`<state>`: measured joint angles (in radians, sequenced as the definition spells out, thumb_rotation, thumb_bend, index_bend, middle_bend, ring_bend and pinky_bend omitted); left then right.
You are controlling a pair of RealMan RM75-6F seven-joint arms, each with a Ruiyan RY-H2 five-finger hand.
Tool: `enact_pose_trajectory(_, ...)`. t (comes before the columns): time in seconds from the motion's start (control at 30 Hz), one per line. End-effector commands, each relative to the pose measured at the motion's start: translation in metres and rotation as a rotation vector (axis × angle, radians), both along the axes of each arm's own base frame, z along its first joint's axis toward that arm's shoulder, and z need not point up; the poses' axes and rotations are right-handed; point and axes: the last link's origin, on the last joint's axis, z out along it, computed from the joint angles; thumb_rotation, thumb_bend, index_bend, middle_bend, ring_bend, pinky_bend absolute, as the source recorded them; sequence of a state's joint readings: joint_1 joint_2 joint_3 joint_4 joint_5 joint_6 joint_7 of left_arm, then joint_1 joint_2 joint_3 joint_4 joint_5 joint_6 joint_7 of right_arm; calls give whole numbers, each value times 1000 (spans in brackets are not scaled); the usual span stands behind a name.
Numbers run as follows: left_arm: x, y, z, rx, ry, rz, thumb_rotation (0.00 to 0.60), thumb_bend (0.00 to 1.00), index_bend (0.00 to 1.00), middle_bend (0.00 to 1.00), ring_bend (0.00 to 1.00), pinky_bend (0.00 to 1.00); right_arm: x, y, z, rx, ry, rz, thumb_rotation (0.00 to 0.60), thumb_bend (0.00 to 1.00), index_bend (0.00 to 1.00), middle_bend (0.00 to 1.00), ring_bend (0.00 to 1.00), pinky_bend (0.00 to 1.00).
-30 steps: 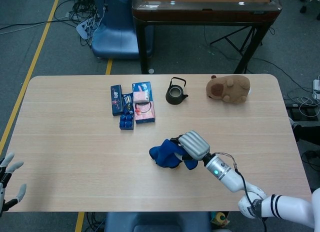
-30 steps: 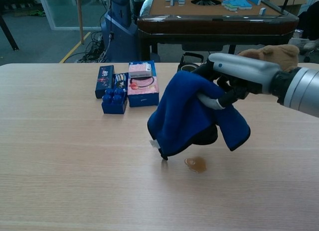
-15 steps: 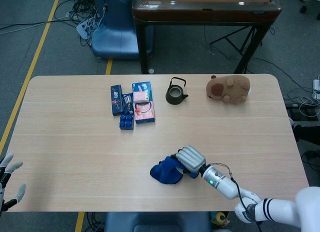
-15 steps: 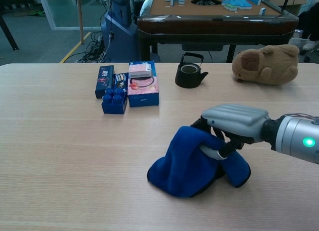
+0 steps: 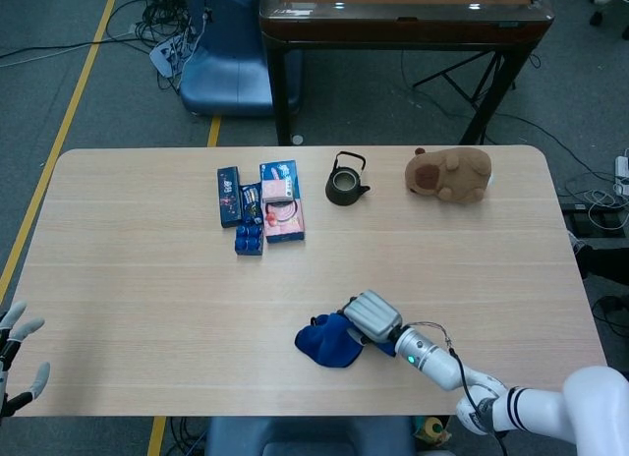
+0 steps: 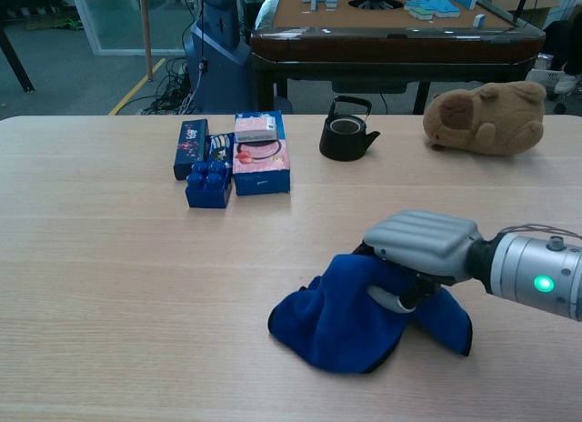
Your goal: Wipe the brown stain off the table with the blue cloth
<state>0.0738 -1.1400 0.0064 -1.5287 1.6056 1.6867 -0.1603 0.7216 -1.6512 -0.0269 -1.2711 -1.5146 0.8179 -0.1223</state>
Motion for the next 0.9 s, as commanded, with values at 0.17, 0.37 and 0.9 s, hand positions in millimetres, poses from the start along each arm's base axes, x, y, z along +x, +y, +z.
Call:
enact_pose_trajectory(0.17,0,0,0,-2,-2,-1,600,358,214,47,44,48,-13,-20,6,-89,39,-32,600,662,714,609,469,552)
enact_pose_trajectory(0.37,0,1,-1,-6,-2,-2,600,358,214,47,44,48,-23,-38,15,-162,54,-68,600,662,716,612,473,552)
enact_pose_trajectory(0.9,-2,1,-2,-7,-1,5,600,358,214,47,44,49,8,21,-3,62,-44,26,600,662,733,633,497,564)
